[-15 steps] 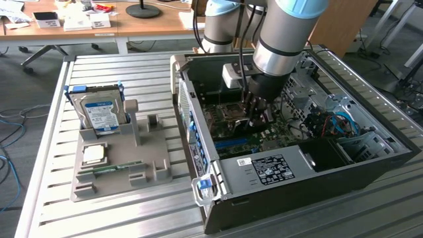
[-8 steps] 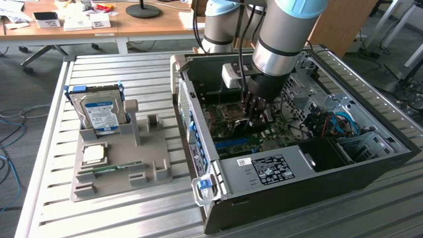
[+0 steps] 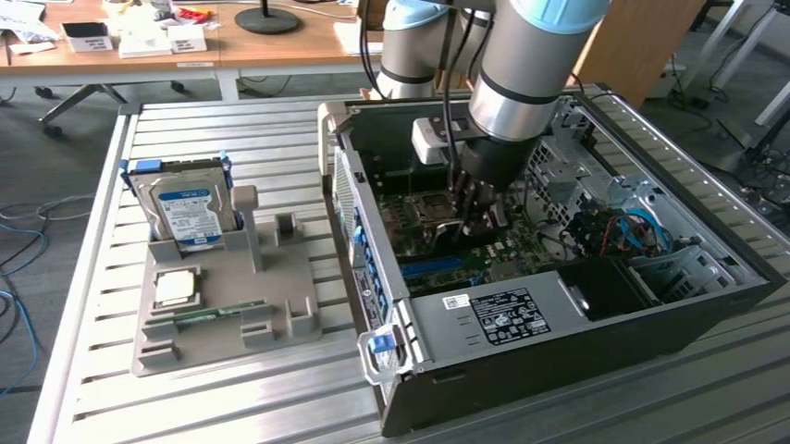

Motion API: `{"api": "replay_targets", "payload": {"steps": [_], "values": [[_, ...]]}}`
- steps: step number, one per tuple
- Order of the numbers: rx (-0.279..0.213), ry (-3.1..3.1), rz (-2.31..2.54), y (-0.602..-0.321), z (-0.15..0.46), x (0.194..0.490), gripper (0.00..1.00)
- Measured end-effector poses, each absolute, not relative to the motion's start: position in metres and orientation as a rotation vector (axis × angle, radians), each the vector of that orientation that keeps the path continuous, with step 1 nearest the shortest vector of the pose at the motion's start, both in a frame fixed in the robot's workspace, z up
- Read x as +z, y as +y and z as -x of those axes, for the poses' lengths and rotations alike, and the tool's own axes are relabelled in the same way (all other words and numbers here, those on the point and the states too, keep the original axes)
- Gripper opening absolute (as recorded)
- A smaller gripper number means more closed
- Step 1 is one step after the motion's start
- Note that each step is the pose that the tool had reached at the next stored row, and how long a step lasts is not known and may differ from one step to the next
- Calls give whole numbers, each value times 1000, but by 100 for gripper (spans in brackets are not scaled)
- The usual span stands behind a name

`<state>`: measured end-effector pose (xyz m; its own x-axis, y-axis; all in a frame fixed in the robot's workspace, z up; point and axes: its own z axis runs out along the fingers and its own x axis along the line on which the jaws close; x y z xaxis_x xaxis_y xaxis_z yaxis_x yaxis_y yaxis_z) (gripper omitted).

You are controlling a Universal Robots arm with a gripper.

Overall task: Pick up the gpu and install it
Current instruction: 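Insert the gpu into the slot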

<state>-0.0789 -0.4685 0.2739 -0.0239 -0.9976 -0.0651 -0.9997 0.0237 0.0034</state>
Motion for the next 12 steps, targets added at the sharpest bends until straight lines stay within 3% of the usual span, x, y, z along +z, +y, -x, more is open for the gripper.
{"api": "replay_targets", "payload": {"steps": [12], "values": [[74, 2215, 2163, -469, 84, 274, 27]]}}
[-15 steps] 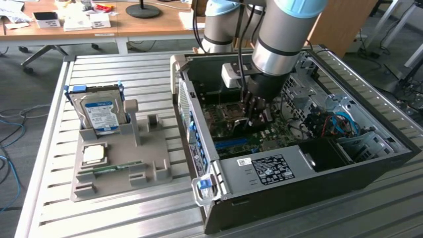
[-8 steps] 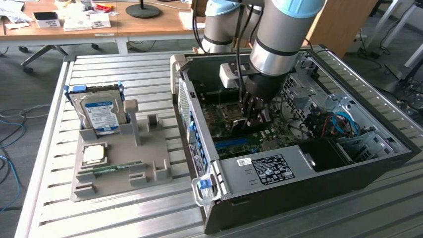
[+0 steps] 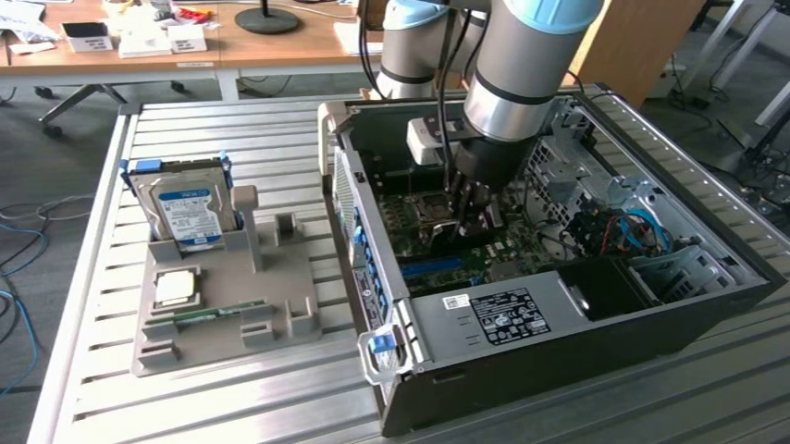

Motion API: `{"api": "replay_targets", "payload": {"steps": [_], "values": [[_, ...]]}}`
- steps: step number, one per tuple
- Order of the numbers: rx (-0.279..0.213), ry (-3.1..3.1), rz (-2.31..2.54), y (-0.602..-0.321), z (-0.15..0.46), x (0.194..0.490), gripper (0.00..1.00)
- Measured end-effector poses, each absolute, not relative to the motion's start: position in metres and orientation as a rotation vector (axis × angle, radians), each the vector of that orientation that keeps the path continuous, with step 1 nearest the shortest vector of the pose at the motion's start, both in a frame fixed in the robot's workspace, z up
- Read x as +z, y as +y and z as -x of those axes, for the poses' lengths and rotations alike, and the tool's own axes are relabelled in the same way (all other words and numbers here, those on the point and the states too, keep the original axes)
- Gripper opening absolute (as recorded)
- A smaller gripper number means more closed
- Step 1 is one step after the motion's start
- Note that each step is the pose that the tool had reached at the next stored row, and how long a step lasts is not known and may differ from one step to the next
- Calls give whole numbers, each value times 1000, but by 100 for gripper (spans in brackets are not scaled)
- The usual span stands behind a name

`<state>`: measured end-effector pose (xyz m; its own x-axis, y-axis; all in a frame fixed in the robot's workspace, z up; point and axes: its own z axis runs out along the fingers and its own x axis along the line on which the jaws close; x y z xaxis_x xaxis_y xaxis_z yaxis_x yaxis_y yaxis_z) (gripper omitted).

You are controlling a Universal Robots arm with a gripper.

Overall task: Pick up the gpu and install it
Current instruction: 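Insert the gpu into the slot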

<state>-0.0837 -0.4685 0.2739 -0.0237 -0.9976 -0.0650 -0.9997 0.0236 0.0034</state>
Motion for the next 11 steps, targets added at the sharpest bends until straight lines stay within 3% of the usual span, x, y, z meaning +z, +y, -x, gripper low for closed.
{"api": "replay_targets", "payload": {"steps": [11], "values": [[86, 2221, 2168, -469, 82, 274, 27]]}}
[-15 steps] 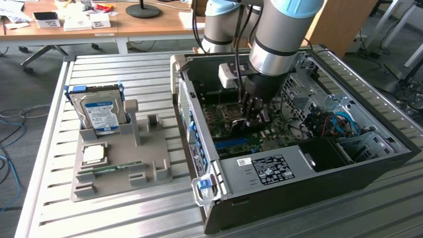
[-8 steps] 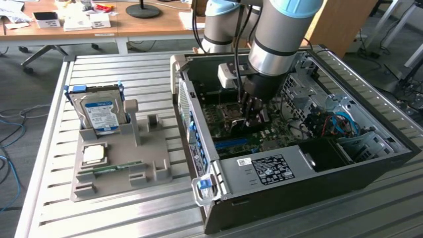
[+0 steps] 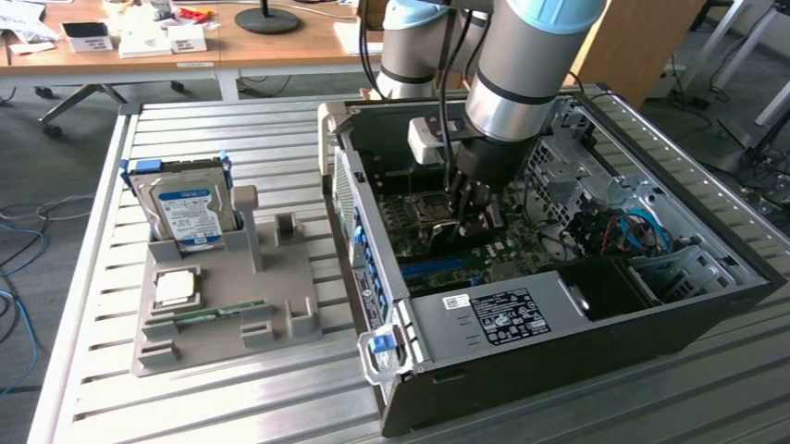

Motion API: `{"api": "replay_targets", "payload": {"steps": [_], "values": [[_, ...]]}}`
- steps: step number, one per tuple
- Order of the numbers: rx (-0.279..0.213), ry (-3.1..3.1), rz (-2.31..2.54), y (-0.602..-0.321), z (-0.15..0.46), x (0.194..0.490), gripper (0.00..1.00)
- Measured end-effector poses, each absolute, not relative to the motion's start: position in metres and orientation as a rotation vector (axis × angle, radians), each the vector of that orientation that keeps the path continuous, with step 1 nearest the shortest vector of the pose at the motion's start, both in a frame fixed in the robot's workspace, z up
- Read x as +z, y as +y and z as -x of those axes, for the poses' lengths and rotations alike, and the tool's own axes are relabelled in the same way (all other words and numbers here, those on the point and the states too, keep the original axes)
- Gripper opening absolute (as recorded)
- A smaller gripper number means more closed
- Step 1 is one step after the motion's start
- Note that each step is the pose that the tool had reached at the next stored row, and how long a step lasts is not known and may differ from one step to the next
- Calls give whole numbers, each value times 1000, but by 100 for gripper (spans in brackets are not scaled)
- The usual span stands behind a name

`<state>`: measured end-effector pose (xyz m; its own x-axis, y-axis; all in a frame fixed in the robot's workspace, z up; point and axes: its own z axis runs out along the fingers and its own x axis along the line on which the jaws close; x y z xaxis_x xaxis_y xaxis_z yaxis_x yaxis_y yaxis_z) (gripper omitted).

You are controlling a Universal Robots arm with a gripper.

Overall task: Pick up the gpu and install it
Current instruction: 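Insert the gpu into the slot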

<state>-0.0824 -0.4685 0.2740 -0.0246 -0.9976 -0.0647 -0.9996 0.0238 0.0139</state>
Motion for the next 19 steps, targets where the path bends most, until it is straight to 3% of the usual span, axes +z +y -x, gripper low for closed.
{"api": "replay_targets", "payload": {"steps": [19], "values": [[86, 2221, 2168, -469, 82, 270, 27]]}}
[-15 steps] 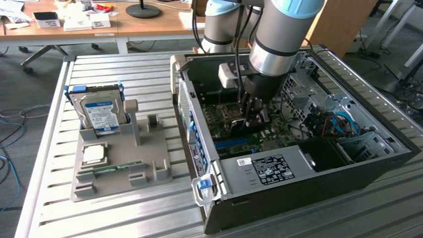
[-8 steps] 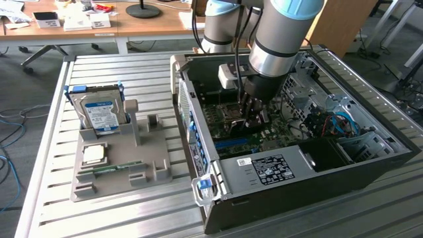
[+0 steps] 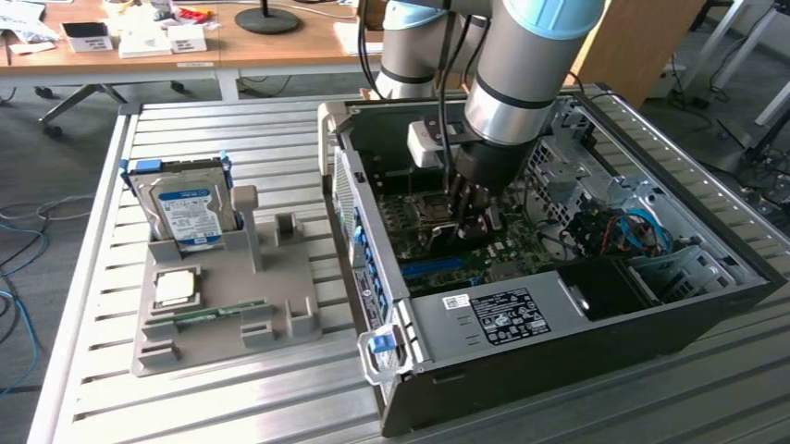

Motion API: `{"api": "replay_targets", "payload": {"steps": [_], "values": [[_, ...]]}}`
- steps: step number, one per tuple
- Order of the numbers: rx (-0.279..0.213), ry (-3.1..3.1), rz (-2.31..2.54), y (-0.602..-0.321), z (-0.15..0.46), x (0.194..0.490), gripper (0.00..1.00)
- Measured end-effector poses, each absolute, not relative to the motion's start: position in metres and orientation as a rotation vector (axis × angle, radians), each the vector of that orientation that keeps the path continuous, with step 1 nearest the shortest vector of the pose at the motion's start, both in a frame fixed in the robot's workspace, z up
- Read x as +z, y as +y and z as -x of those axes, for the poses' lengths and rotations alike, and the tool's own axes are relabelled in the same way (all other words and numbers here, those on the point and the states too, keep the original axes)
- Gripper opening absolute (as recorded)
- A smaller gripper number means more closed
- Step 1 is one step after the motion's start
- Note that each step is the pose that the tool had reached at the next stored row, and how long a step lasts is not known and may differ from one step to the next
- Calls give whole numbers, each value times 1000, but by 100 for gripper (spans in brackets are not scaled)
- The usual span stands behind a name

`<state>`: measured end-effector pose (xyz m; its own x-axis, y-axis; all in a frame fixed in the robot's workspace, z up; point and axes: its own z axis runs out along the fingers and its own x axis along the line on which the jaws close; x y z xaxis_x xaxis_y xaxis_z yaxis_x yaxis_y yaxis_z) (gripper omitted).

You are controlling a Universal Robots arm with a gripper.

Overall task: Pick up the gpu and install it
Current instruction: 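Insert the gpu into the slot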

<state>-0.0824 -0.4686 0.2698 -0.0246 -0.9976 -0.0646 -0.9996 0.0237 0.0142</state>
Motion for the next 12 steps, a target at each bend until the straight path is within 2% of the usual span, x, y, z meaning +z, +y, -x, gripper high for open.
{"api": "replay_targets", "payload": {"steps": [12], "values": [[86, 2221, 2168, -469, 84, 269, 27]]}}
